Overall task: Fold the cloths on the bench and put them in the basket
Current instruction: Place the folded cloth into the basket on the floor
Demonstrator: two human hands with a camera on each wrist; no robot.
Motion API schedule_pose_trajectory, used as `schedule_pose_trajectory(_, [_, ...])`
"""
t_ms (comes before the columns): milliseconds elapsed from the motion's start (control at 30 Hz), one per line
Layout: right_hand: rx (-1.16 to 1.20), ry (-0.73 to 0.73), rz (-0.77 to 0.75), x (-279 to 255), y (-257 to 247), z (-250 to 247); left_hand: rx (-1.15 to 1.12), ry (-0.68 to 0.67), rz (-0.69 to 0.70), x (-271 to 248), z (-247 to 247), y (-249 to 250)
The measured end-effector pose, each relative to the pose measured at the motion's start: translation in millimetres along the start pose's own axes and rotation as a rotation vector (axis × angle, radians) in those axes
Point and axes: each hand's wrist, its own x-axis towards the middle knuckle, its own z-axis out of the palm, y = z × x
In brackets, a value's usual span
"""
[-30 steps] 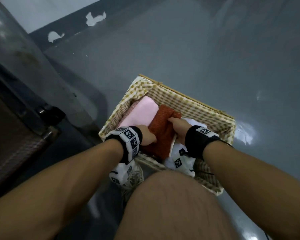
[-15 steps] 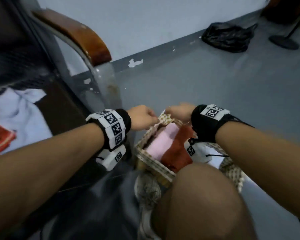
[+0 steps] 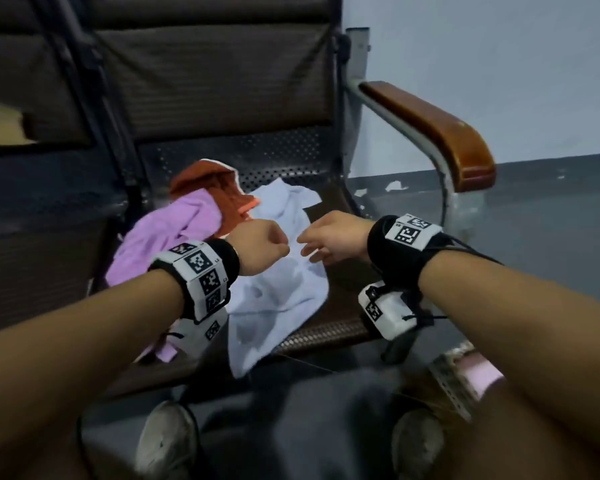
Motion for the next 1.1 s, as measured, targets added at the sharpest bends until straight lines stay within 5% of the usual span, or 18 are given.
schedule_pose_trajectory(233, [-0.67,-0.062,-0.09,55.5,0.4,55.8,0.285,-0.097,-0.259,-19.5,12.3,-94.4])
schedule_pose_trajectory(333, [-0.923,-0.048,-0.136,63.9,6.0,63.7,0.314,-0.172,-0.243,-20.5,18.3,-100.4])
schedule_pose_trajectory(500, [-0.719,0.079,-0.146,69.5,0.9,60.5,0.129,-0.094,-0.043,-21.1,22.2,-72.5])
schedule_pose_trajectory(700, [0.325,0.118,-0.199,45.7,-15.5,47.3,-0.134,0.107,0.053,-18.6,19.3,-36.2])
schedule_pose_trajectory(767, [0.489,0.162,-0.227,34.8,-17.2,36.9,-0.249,0.165,0.076,-17.8,11.5,-25.3])
schedule_pose_trajectory(833, [0.411,0.223,-0.324,24.6,-13.2,24.9,-0.467,0.187,0.055,-19.9,2.6,-9.4])
schedule_pose_trajectory(1000, [-0.128,0.09,-0.402,2.4,8.0,19.3,-0.917,0.171,-0.08,-27.1,-19.0,25.0])
schedule_pose_trajectory(1100, [-0.168,0.278,-0.398,1.0,10.1,9.7,-0.902,0.104,-0.047,-30.7,-27.9,31.0])
